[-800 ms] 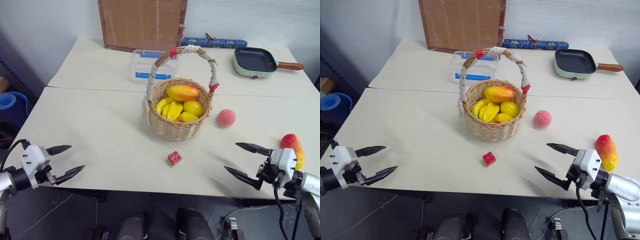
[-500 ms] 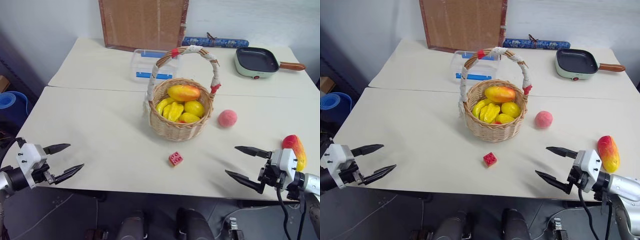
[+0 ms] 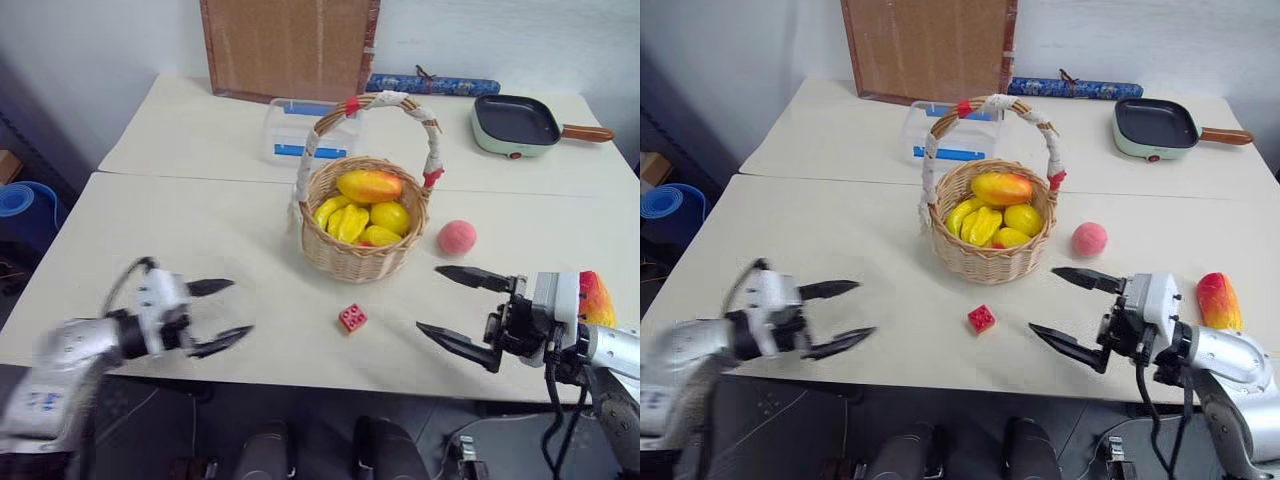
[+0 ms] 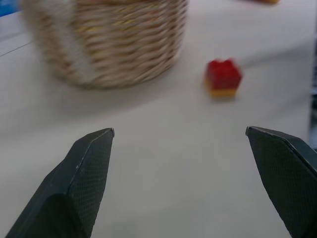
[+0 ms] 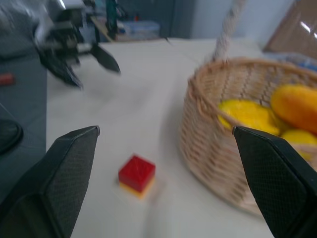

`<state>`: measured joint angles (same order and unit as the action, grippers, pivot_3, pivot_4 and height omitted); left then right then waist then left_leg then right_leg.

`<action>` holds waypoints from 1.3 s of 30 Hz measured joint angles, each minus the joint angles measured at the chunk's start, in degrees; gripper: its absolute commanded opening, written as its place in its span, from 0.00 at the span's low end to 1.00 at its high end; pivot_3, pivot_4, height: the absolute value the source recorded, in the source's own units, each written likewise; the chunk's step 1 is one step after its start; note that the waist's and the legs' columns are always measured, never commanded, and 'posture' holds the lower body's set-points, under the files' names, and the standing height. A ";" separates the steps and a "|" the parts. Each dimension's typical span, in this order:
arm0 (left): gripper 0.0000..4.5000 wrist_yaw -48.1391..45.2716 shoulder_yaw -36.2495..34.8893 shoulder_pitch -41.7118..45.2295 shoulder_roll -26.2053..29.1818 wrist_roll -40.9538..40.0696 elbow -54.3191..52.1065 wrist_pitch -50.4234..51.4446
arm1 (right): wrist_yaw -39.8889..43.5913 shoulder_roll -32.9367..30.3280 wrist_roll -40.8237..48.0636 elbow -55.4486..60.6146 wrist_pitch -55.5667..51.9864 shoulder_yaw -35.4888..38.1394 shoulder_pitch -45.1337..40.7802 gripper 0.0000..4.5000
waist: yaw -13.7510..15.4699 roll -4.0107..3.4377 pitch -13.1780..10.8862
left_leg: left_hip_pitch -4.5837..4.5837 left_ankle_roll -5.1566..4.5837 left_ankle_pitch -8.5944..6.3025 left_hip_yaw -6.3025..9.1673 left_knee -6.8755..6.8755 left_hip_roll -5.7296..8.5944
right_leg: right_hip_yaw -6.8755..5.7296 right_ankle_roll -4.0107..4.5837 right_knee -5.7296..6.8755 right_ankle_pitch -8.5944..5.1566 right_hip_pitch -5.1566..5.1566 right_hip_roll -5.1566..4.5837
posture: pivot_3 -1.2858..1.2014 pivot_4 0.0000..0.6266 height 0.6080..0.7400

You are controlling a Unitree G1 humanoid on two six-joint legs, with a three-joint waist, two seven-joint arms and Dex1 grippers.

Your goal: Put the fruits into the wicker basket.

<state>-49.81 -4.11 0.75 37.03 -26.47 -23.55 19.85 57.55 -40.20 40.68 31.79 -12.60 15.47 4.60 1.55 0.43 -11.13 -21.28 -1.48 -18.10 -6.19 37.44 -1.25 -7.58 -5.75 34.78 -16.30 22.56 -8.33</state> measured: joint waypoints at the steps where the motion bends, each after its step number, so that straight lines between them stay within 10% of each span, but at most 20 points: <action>1: 1.00 1.89 3.26 1.98 -2.57 1.23 -0.04 1.20 | 0.43 -0.01 0.28 0.44 0.03 -0.02 -0.07 1.00 | 0.12 0.01 0.00 | -0.01 -0.01 0.00 0.00 0.05 0.02 | -0.03 0.00 -0.01 0.00 -0.01 0.15 | 0.52 0.24 1.00; 14: 1.00 18.21 27.28 15.74 -23.36 18.12 12.53 7.92 | 12.48 -0.85 -1.62 -6.17 9.55 9.80 12.74 1.00 | 0.04 0.07 -0.01 | -0.02 -0.26 -0.11 -0.29 0.61 -0.21 | 0.20 0.01 -0.10 0.00 -0.08 0.51 | 0.52 0.24 1.00; 23: 0.44 16.79 27.77 17.38 -21.77 21.92 15.16 5.07 | 14.82 -0.10 -3.24 -10.49 14.21 10.92 14.44 1.00 | -0.08 0.01 0.03 | 0.06 -0.38 -0.16 -0.36 0.67 -0.52 | 0.57 0.38 -0.13 0.14 -0.04 0.52 | 0.52 0.24 1.00; 33: 0.34 2.79 0.81 -1.05 -1.62 9.23 13.06 -8.91 | 12.89 3.14 -3.73 -10.49 14.64 0.91 4.49 1.00 | -1.32 -0.06 0.00 | 0.04 0.04 -0.18 -0.45 0.60 -0.97 | 0.43 0.92 0.22 -0.12 0.32 0.64 | 0.52 0.24 1.00; 39: 0.34 6.03 -16.93 5.40 4.34 6.60 29.62 -10.72 | 6.91 9.62 -5.87 -8.91 12.90 -9.09 -4.61 1.00 | -0.12 -0.09 -0.02 | -0.08 0.23 -0.27 -0.42 0.60 -0.92 | 0.33 0.95 0.22 -0.06 0.44 0.57 | 0.52 0.24 1.00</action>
<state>-43.78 -21.04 6.15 41.38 -19.87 6.07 9.14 64.45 -30.59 34.81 22.89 0.29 6.38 -0.02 1.43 0.33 -11.15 -21.37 -1.25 -18.36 -6.61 38.04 -2.17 -7.25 -4.81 35.00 -16.35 23.00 -7.75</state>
